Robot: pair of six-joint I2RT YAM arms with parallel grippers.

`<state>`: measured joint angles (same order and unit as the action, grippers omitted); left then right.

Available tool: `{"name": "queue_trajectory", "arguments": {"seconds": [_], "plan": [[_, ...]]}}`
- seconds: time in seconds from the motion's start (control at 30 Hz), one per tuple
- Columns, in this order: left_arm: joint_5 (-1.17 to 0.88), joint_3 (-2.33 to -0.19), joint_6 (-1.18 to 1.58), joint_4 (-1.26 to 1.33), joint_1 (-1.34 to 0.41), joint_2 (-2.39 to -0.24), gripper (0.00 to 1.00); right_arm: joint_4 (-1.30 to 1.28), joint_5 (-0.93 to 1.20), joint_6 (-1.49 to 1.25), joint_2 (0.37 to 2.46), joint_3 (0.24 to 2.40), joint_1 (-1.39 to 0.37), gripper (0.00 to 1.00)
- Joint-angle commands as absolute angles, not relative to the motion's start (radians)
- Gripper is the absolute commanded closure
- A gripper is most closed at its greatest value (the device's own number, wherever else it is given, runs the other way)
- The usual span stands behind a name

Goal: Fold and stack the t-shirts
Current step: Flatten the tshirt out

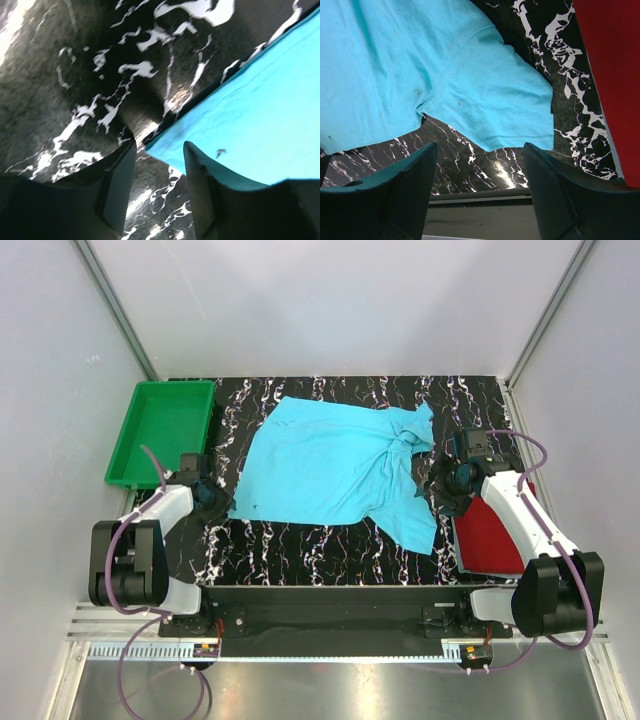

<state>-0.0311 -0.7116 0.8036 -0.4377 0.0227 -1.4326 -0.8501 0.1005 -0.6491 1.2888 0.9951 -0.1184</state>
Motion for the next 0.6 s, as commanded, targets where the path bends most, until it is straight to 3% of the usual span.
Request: {"name": "queue_trajectory", "arguments": {"seconds": [0.0,0.4,0.57], "plan": [[0.067,-0.678,0.805,-0.538,0.005,-1.425,0.50,-0.828,0.123,-0.667,1.290,1.011,-0.117,0.23],[0.106,-0.727,0.802,-0.549,-0.048,-1.508,0.50,-0.810,0.137,-0.696,1.293,0.983,-0.114,0.23],[0.117,-0.735,0.793,-0.532,-0.052,-1.517,0.63,-0.810,0.123,-0.710,1.299,0.968,-0.107,0.23]]}}
